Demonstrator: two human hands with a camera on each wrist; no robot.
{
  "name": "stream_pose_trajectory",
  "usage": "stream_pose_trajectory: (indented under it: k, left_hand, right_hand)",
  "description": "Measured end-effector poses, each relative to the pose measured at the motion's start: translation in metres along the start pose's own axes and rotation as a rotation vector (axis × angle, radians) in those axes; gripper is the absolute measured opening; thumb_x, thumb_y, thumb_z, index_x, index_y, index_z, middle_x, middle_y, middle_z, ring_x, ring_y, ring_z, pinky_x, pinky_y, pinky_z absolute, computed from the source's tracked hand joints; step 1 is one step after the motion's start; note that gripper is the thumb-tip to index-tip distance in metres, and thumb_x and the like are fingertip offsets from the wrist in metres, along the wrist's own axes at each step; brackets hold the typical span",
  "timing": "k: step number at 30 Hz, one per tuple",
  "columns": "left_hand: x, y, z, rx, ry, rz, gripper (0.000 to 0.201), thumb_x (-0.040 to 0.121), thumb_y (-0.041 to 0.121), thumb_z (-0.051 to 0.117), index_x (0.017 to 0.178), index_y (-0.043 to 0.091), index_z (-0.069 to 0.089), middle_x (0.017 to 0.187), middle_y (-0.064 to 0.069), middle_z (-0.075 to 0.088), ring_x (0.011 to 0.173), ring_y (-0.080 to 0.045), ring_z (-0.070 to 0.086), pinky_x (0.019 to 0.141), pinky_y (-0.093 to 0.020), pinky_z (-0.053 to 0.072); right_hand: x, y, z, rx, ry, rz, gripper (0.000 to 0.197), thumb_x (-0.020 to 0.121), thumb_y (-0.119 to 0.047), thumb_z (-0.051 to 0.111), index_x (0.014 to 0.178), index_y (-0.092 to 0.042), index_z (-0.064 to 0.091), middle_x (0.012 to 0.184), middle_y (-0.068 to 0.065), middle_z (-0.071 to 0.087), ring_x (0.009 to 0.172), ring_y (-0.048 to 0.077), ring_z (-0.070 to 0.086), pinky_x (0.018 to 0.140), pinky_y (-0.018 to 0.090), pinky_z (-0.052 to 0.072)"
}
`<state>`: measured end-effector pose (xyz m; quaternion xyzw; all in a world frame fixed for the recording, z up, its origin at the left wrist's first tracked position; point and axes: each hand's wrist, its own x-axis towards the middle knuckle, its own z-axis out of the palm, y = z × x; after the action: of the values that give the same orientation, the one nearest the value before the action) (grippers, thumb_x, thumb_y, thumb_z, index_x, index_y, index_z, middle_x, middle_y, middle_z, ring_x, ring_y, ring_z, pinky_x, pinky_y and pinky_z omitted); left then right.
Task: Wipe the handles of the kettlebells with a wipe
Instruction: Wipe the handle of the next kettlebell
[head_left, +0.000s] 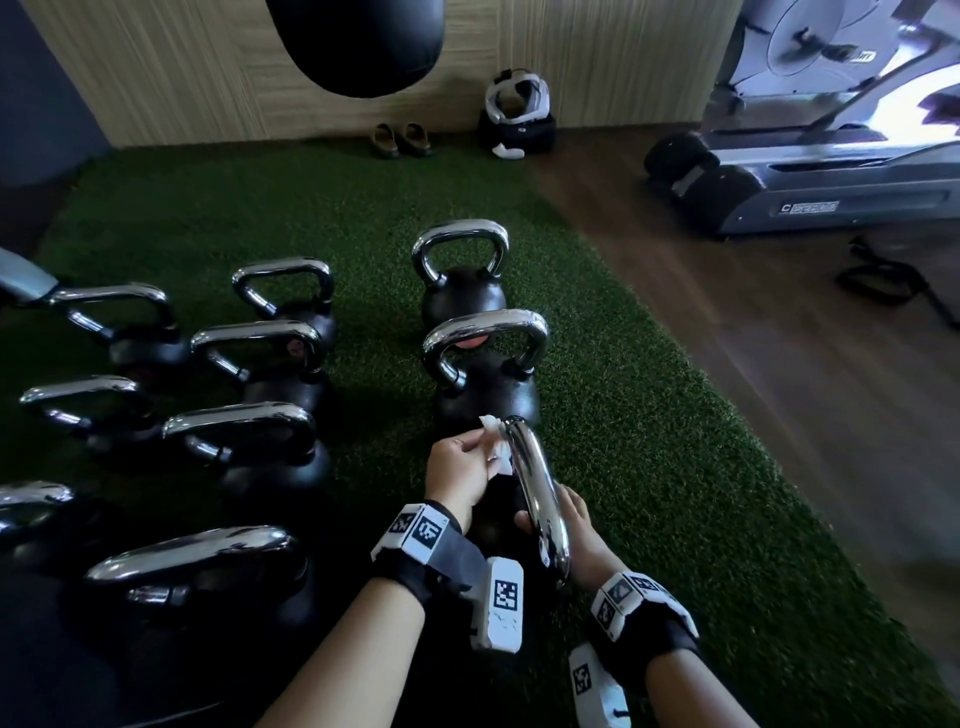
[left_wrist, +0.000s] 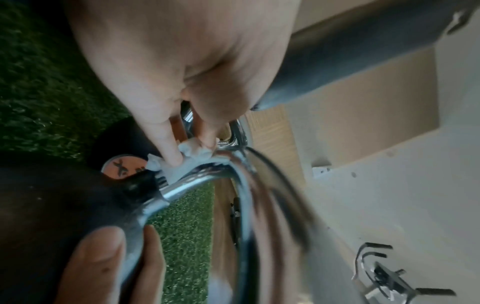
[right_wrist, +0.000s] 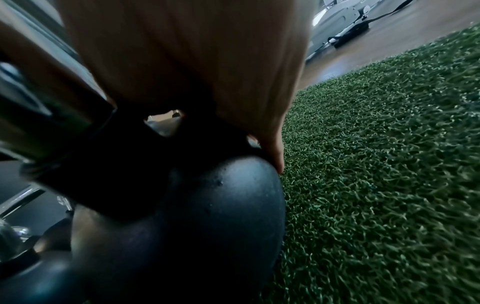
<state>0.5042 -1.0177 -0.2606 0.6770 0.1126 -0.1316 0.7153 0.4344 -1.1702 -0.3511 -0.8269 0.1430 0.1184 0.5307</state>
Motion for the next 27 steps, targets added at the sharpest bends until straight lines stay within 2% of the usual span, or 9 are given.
stream_pose_trajectory:
  k: [2,6,9,13,16,19,22,25,27]
  left_hand:
    - [-0.017,0.007,0.002,-0.076,0.008,0.031,0.023,0.101,0.017,0.066,0.083,0.016,0.082,0.095,-0.013,0.078,0.095,-0.019,0.072,0.087,-0.028,0.061]
    - [-0.052,-0.008,-0.004,0.038,-0.031,0.222,0.019,0.096,0.029,0.072,0.104,0.016,0.083,0.101,-0.002,0.081,0.102,-0.019,0.076,0.097,-0.043,0.059]
    - [-0.046,-0.009,-0.005,0.097,0.042,0.261,0.023,0.089,0.031,0.080,0.108,0.019,0.081,0.105,0.007,0.080,0.105,-0.008,0.074,0.103,-0.038,0.056]
    - [-0.030,0.002,0.000,-0.068,0.064,0.161,0.018,0.090,0.022,0.080,0.107,0.019,0.081,0.103,0.000,0.081,0.103,-0.015,0.076,0.101,-0.043,0.058]
    - [-0.055,-0.003,0.001,-0.165,0.052,0.119,0.018,0.089,0.012,0.079,0.108,0.012,0.080,0.106,-0.007,0.080,0.102,-0.024,0.076,0.088,-0.034,0.062]
    - [-0.092,-0.019,0.000,-0.228,-0.004,0.115,0.023,0.086,0.009,0.080,0.108,0.006,0.079,0.102,-0.009,0.080,0.099,-0.024,0.077,0.090,-0.035,0.061]
    - [-0.102,-0.026,-0.004,-0.245,-0.040,0.128,0.022,0.086,0.005,0.078,0.108,0.003,0.078,0.101,-0.010,0.080,0.098,-0.022,0.078,0.090,-0.032,0.062]
    - [-0.104,-0.031,-0.010,-0.258,-0.097,0.133,0.020,0.084,0.006,0.078,0.104,0.006,0.080,0.101,-0.012,0.080,0.097,-0.024,0.078,0.088,-0.031,0.062]
    - [-0.109,-0.042,-0.019,-0.172,-0.167,0.176,0.016,0.080,0.014,0.080,0.094,0.018,0.084,0.097,-0.010,0.081,0.093,-0.021,0.078,0.086,-0.031,0.062]
  right_hand:
    - [0.003,0.003,0.004,0.004,0.017,0.015,0.071,0.091,-0.026,0.076,0.150,-0.036,0.037,0.161,0.007,0.022,0.152,0.024,0.024,0.125,0.042,0.026]
    - [0.009,0.011,0.006,-0.037,0.034,0.010,0.076,0.089,-0.036,0.077,0.153,-0.034,0.037,0.159,0.002,0.026,0.150,0.017,0.023,0.125,0.035,0.023]
    - [0.012,0.016,0.007,-0.045,0.046,0.019,0.073,0.089,-0.036,0.077,0.151,-0.036,0.040,0.152,-0.004,0.030,0.143,0.012,0.028,0.123,0.034,0.025]
    - [0.007,0.016,0.006,0.078,0.006,0.009,0.050,0.089,-0.044,0.065,0.130,-0.065,0.045,0.154,-0.007,0.037,0.145,0.018,0.039,0.120,0.043,0.037]
    - [0.003,0.011,0.006,0.062,0.011,-0.003,0.059,0.092,-0.035,0.071,0.145,-0.039,0.045,0.152,-0.005,0.029,0.147,0.017,0.029,0.124,0.042,0.030]
    - [-0.007,-0.005,0.002,0.124,-0.009,-0.020,0.061,0.092,-0.039,0.063,0.148,-0.029,0.040,0.160,0.008,0.032,0.150,0.026,0.031,0.123,0.032,0.026]
    - [-0.016,-0.018,-0.004,0.143,-0.026,0.037,0.098,0.064,-0.062,0.057,0.152,-0.025,0.033,0.161,0.011,0.024,0.152,0.025,0.025,0.126,0.038,0.021]
    - [-0.020,-0.019,-0.004,0.055,-0.039,-0.026,0.114,0.056,-0.066,0.052,0.157,-0.020,0.028,0.162,0.010,0.021,0.151,0.025,0.024,0.126,0.039,0.021]
    - [-0.021,-0.021,-0.004,0.067,-0.027,-0.023,0.118,0.052,-0.070,0.048,0.157,-0.019,0.029,0.162,0.009,0.022,0.152,0.025,0.023,0.126,0.040,0.020]
